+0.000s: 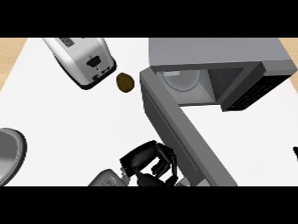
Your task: Pick up the milk, place it into the microwave and close the microwave
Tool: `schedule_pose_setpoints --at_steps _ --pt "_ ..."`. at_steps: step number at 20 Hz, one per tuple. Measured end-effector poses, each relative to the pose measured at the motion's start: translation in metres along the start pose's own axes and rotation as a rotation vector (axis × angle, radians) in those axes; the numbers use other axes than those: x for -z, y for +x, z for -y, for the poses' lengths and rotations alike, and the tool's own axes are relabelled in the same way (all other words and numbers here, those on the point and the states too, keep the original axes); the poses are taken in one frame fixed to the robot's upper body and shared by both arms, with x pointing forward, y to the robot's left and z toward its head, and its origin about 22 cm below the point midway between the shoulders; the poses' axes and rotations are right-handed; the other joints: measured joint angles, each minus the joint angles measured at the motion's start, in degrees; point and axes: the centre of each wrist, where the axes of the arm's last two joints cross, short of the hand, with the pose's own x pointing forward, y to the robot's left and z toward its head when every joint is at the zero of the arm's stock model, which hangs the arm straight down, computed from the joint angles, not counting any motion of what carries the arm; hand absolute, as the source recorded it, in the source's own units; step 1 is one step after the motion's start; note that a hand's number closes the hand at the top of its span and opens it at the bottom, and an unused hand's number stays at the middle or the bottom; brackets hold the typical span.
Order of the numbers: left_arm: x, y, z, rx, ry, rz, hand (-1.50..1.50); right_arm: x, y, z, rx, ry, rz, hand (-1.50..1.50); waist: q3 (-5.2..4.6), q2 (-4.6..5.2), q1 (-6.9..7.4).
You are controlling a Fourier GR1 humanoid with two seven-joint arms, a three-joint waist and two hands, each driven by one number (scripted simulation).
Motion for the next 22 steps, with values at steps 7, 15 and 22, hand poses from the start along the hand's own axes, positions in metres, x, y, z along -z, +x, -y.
schedule_pose_setpoints --at_steps 7,15,22 --pt "0.02 -0.005 0.036 0.043 0.07 -0.031 1.5 0.007 0.026 0.01 0.032 0.044 0.086 -1.5 -0.09 0.29 -2.26" --pt "0.035 0.008 0.041 0.037 0.232 -0.009 1.5 0.027 0.051 0.016 0.06 0.126 0.167 -1.5 -0.29 1.0 -5.22" --pt "0.05 0.031 0.025 -0.04 0.387 0.121 1.5 0.04 0.061 0.016 0.093 0.179 0.19 -1.5 -0.47 1.88 -7.54"
